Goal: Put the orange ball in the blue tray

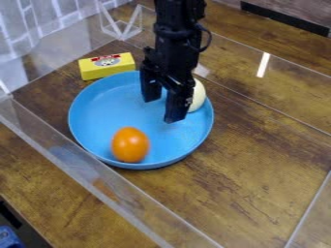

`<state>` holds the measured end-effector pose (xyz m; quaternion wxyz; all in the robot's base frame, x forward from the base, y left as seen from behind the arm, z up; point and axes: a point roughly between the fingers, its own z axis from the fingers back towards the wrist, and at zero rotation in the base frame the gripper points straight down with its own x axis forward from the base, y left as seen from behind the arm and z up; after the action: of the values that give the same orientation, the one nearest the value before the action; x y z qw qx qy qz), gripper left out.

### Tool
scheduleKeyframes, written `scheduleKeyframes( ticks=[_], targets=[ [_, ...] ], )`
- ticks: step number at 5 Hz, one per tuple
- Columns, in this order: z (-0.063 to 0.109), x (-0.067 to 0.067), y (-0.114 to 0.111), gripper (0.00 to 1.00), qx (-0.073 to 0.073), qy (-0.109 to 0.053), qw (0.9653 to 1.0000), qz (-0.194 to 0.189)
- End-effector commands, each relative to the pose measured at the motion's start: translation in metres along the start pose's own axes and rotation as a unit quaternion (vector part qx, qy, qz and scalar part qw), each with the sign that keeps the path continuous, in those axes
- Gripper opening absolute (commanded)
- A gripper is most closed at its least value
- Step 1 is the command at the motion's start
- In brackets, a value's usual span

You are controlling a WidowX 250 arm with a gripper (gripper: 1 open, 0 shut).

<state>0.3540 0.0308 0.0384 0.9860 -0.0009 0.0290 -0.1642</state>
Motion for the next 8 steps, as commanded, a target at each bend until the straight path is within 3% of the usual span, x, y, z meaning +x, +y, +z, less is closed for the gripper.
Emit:
scheduleKeyframes(
  ticks=[1, 4, 7, 8],
  targets=[
    [0.013, 0.008, -0.002, 1.00, 0.014, -0.025, 0.9996, -0.009],
    [0.024, 0.021, 0.012, 1.00, 0.030, -0.033, 0.9989, -0.014],
    [0.020, 0.030, 0.018, 1.00, 0.038, -0.038, 0.9984, -0.022],
    [0.019, 0.031, 0.019, 0.00, 0.039, -0.038, 0.9982, -0.024]
  ],
)
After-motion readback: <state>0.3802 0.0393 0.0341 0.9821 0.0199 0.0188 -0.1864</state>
